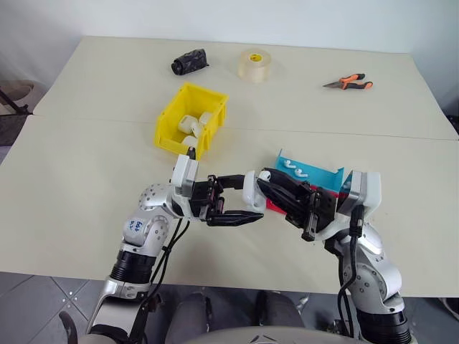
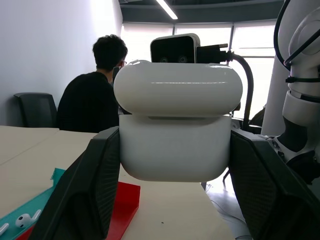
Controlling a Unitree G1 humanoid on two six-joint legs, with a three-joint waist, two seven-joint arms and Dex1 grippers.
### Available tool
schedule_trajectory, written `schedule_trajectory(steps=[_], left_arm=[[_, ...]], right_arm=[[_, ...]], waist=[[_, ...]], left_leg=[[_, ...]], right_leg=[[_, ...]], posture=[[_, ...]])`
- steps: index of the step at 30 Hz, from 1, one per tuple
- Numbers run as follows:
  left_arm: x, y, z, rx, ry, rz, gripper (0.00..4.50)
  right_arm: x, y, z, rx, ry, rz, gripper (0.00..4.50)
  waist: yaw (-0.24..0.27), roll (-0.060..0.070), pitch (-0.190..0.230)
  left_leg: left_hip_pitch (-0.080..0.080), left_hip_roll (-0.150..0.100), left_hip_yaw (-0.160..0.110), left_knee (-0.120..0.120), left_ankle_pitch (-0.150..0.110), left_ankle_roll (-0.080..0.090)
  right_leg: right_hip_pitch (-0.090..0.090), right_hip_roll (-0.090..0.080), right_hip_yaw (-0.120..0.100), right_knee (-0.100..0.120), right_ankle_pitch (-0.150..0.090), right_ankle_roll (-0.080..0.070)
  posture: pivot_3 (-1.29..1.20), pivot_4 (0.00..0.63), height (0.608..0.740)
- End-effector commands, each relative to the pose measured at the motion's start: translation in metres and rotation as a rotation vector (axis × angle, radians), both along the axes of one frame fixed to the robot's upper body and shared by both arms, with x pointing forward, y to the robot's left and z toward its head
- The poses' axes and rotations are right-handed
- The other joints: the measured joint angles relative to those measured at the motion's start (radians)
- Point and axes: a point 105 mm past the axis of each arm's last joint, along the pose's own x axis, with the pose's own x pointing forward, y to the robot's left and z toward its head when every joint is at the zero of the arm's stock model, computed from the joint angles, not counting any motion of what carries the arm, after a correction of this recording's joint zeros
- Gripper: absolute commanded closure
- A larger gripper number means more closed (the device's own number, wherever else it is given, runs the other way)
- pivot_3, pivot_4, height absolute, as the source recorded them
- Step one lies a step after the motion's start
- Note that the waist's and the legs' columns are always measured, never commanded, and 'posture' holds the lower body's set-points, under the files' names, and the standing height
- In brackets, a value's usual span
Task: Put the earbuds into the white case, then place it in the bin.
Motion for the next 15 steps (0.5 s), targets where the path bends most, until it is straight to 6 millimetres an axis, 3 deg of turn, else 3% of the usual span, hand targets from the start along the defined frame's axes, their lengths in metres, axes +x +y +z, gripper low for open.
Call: schedule_trajectory(steps=[1, 5, 6, 15], left_arm=[[-0.0108, -0.0076, 0.0208, -0.067, -0.085, -0.051, 1.7], [-0.0108, -0.008, 0.0215, -0.068, -0.09, -0.052, 1.7], [-0.0106, -0.008, 0.0217, -0.069, -0.09, -0.051, 1.7], [-0.009, -0.0074, 0.021, -0.07, -0.095, -0.038, 1.7]], right_arm=[[-0.0011, 0.0095, -0.013, -0.043, 0.064, 0.066, 3.96], [-0.0044, 0.0103, -0.0116, -0.038, 0.075, 0.11, 3.96], [-0.0048, 0.0102, -0.012, -0.045, 0.079, 0.116, 3.24], [-0.0004, 0.003, -0.0072, -0.071, 0.046, 0.092, 0.33]], waist=[[0.0, 0.0, 0.0], [0.0, 0.0, 0.0], [0.0, 0.0, 0.0], [0.0, 0.0, 0.0]], left_leg=[[0.0, 0.0, 0.0, 0.0, 0.0, 0.0], [0.0, 0.0, 0.0, 0.0, 0.0, 0.0], [0.0, 0.0, 0.0, 0.0, 0.0, 0.0], [0.0, 0.0, 0.0, 0.0, 0.0, 0.0]], right_leg=[[0.0, 0.0, 0.0, 0.0, 0.0, 0.0], [0.0, 0.0, 0.0, 0.0, 0.0, 0.0], [0.0, 0.0, 0.0, 0.0, 0.0, 0.0], [0.0, 0.0, 0.0, 0.0, 0.0, 0.0]], posture=[[0.0, 0.15, 0.74], [0.0, 0.15, 0.74], [0.0, 0.15, 0.74], [0.0, 0.15, 0.74]])
